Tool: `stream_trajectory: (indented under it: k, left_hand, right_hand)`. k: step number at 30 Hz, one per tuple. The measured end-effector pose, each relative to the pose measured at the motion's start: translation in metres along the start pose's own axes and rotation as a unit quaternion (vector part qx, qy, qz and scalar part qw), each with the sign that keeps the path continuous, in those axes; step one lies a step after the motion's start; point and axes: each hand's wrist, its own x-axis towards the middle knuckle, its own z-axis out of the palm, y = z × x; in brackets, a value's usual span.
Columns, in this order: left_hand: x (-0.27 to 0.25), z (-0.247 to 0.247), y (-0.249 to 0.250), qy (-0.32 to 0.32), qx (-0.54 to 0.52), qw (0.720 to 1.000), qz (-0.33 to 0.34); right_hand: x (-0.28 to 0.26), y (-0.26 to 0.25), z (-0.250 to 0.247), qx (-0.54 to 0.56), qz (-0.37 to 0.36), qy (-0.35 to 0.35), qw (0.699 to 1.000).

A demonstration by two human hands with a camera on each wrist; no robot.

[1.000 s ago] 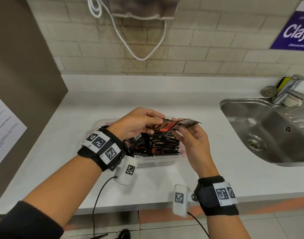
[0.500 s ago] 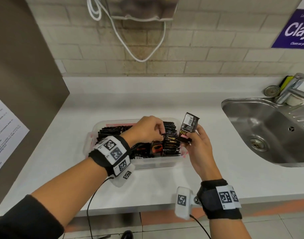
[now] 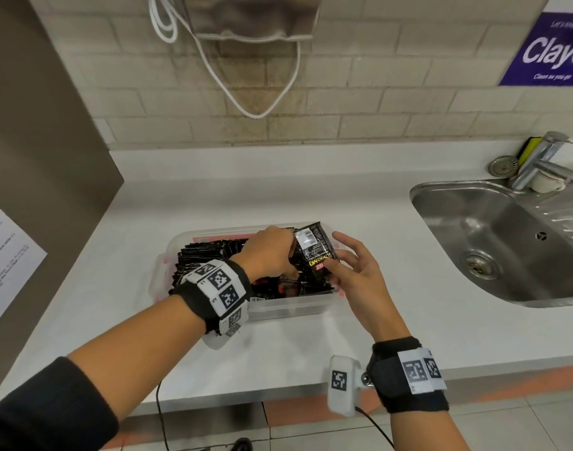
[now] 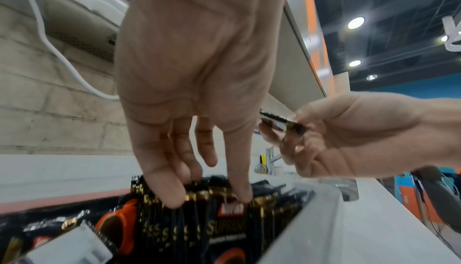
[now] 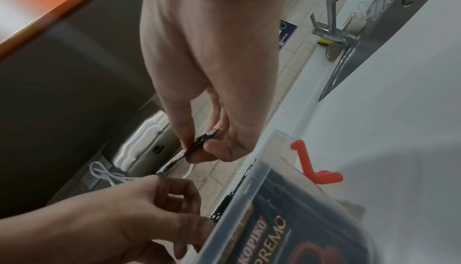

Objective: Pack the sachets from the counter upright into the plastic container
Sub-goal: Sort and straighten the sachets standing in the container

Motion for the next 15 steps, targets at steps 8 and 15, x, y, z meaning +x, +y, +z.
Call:
stream_trajectory:
  k: [8,15]
  left_hand:
    - [-0.017,-0.042,0.003,-0.092,-0.127,0.985,0.065]
    - [-0.02,-0.046,-0.007,0.059,-0.219,0.971,0.072]
  right_hand:
    - [0.007,-0.002,0.012,0.088,-0.001,-0.012,0.996]
    - [0.012,-0.006,0.02,0.023,-0.074,-0.034,0.996]
